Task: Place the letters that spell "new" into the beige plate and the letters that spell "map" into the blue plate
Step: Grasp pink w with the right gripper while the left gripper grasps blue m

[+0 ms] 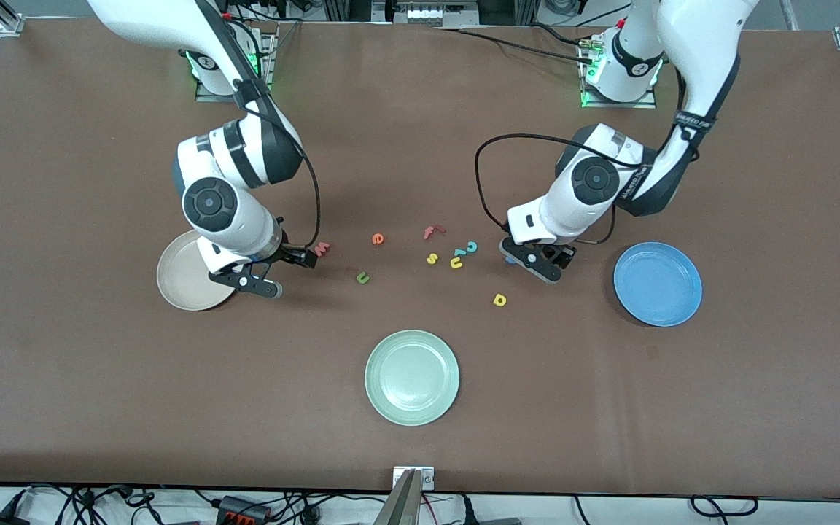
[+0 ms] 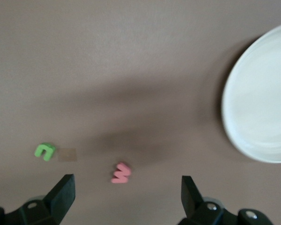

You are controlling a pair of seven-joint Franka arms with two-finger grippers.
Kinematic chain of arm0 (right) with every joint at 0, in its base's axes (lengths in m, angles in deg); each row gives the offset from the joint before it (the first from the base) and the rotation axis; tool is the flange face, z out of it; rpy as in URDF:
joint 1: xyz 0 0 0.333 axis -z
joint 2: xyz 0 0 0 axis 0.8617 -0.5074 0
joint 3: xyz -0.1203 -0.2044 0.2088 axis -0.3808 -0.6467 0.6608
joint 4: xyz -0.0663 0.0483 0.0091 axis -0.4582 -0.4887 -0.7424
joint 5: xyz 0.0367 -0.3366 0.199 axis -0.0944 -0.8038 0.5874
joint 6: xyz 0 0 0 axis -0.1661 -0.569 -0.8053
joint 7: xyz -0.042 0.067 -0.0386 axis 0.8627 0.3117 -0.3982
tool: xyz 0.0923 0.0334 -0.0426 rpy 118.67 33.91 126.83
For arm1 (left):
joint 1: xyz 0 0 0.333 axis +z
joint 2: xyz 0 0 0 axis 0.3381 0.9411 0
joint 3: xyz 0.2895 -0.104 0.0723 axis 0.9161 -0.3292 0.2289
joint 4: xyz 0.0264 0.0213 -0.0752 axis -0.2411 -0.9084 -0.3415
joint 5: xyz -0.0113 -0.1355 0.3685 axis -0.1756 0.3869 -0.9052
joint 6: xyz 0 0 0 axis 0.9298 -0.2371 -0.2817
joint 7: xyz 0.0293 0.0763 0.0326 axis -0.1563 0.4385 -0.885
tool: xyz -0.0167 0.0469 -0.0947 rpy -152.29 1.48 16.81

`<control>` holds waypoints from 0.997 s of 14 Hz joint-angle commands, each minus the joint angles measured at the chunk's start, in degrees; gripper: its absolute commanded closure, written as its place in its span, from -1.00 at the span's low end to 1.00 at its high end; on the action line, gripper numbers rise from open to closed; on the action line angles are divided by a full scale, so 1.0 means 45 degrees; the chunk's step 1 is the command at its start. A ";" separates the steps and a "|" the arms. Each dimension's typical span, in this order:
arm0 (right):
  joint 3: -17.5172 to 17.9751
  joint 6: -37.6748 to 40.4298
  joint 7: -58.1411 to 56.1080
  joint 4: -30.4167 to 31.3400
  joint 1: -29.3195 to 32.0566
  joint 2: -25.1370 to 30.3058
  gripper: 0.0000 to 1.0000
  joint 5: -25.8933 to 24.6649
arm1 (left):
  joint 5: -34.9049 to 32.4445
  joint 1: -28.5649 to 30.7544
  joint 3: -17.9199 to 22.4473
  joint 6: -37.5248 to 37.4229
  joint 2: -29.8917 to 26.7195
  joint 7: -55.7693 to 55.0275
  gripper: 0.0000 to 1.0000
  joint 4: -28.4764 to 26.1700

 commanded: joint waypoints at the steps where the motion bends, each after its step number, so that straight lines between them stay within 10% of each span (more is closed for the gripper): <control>1: -0.0059 -0.1576 0.0839 0.1378 -0.0074 0.0108 -1.00 0.0471 | -0.0376 -0.0310 0.0009 0.0856 0.0324 -0.0368 -1.00 -0.0396; 10: -0.0059 -0.3867 0.4884 0.1577 -0.1559 -0.1806 -1.00 0.0471 | -0.3423 -0.0840 0.0107 0.1090 0.1712 -0.2595 -0.98 0.0228; 14: -0.0059 -0.3828 0.5158 0.1947 -0.1598 -0.1690 -1.00 0.0471 | -0.3443 -0.0781 0.0145 0.1246 0.1849 -0.2595 -0.33 0.0307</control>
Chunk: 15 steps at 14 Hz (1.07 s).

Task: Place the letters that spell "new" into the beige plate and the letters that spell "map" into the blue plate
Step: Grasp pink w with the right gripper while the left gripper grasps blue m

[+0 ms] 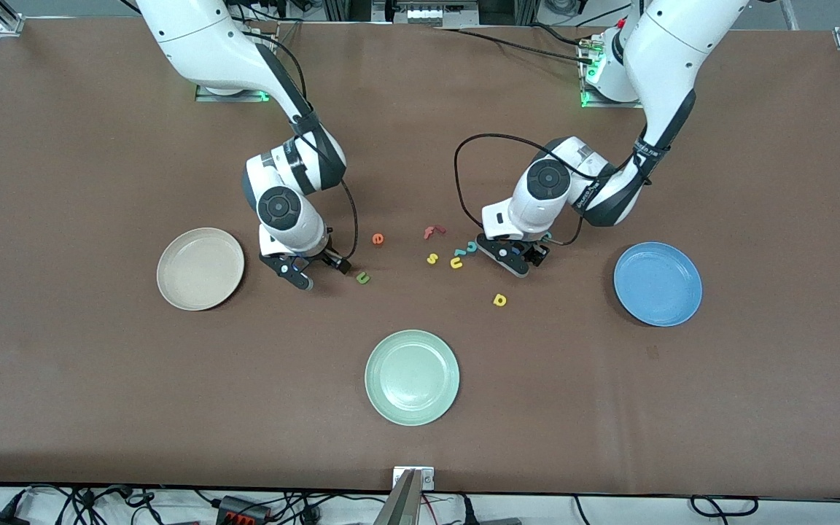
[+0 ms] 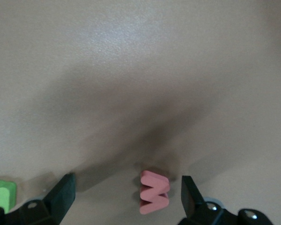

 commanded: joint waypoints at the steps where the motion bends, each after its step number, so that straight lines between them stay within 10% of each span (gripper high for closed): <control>1: -0.0058 -0.0113 0.0292 0.0524 -0.0128 0.0372 -1.00 0.0178 | -0.0430 -0.0016 0.0065 0.0131 0.0221 -0.0268 -0.32 0.0266; 5: -0.0058 -0.0132 0.0293 0.0623 -0.0128 0.0471 -0.32 0.0197 | -0.0817 -0.0016 0.0124 0.0150 0.0416 -0.0268 -0.22 0.0266; 10: -0.0058 -0.0113 0.0079 0.0623 -0.0167 0.0471 0.30 0.0178 | -0.1230 0.0042 0.0143 0.0092 0.0299 -0.0229 0.86 0.0266; 15: -0.0155 -0.0015 -0.0506 0.0467 -0.0012 0.0821 0.47 0.0158 | -0.1250 0.0120 0.0104 -0.3059 -0.0832 -0.0093 0.87 0.1062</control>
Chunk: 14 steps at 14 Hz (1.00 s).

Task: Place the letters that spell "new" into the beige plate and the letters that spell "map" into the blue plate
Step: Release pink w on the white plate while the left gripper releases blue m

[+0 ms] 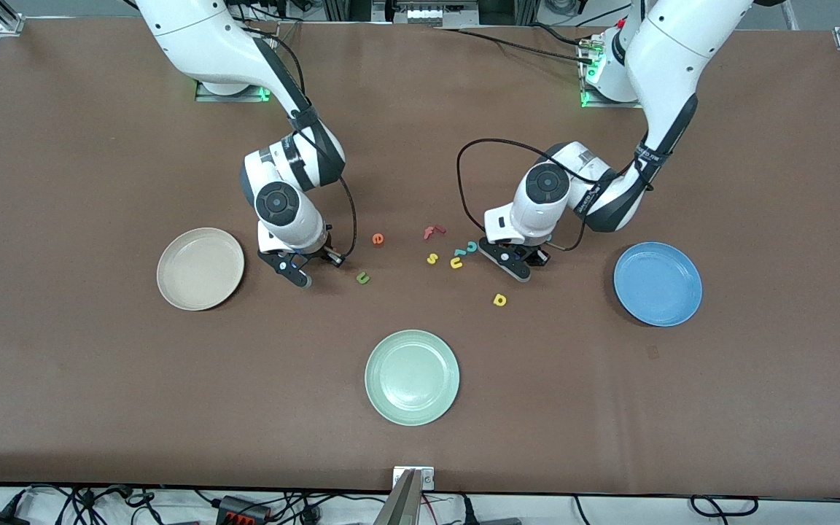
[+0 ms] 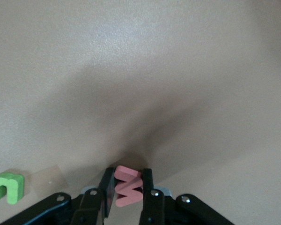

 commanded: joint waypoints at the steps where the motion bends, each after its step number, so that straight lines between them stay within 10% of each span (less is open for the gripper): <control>1: -0.0182 0.0019 -0.0795 0.0282 0.0193 0.0641 0.47 0.0154 | -0.0403 0.0111 -0.0039 -0.2972 -0.0858 0.0117 0.87 0.1065; 8: -0.3049 0.3200 -0.7507 -0.0499 0.1482 0.1073 0.46 0.0036 | -0.0403 0.3037 -0.0098 -0.4117 -0.1113 0.5695 0.86 0.1656; 12: -0.3229 0.3556 -1.0248 -0.0500 0.2888 0.0859 0.45 0.0036 | -0.0403 0.4659 -0.0098 -0.3825 -0.0977 0.8121 0.83 0.1540; 14: -0.3229 0.3167 -1.0368 -0.0519 0.2929 0.0527 0.45 0.0075 | -0.0403 0.4994 -0.0098 -0.3377 -0.0957 0.8361 0.38 0.1171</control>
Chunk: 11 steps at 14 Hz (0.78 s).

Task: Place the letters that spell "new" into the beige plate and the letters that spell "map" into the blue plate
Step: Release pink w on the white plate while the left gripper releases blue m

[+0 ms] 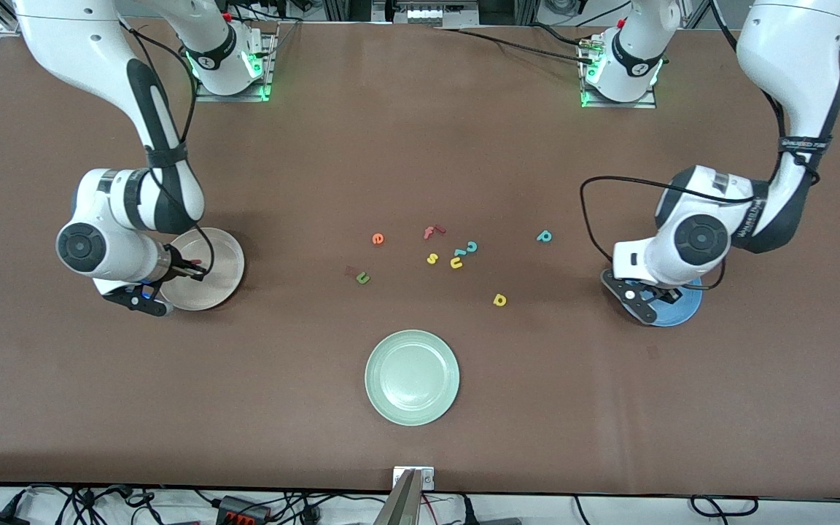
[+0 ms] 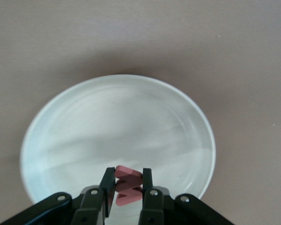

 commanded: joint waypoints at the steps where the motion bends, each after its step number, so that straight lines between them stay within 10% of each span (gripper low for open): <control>1: 0.0131 -0.0339 -0.0282 -0.0064 -0.0040 -0.0356 0.45 0.0128 | -0.0295 0.0367 -0.0201 0.0459 0.0008 0.0371 -0.10 -0.0428; 2: 0.0131 -0.0457 -0.0282 -0.0064 -0.0040 -0.0473 0.40 0.0186 | -0.0295 0.0406 -0.0201 0.0460 0.0008 0.0390 -0.99 -0.0448; 3: 0.0131 -0.0593 -0.0282 -0.0064 -0.0020 -0.0571 0.07 0.0187 | -0.0276 0.0426 -0.0240 0.0402 -0.0069 0.0371 -1.00 -0.0467; 4: 0.0131 -0.0653 -0.0282 -0.0064 0.0018 -0.0630 -0.81 0.0187 | -0.0276 0.0407 -0.0298 0.0324 -0.0128 0.0352 -1.00 -0.0467; 5: 0.0131 -0.0634 -0.0205 -0.0083 0.0077 -0.0630 -1.00 0.0187 | -0.0257 0.0426 -0.0550 0.0246 -0.0167 0.0139 -1.00 -0.0467; 11: 0.1767 -0.0126 -0.0712 -0.1799 -0.0040 -0.0435 -1.00 0.0187 | -0.0100 0.0699 -0.3438 -0.0575 -0.0382 -0.5262 -1.00 -0.1207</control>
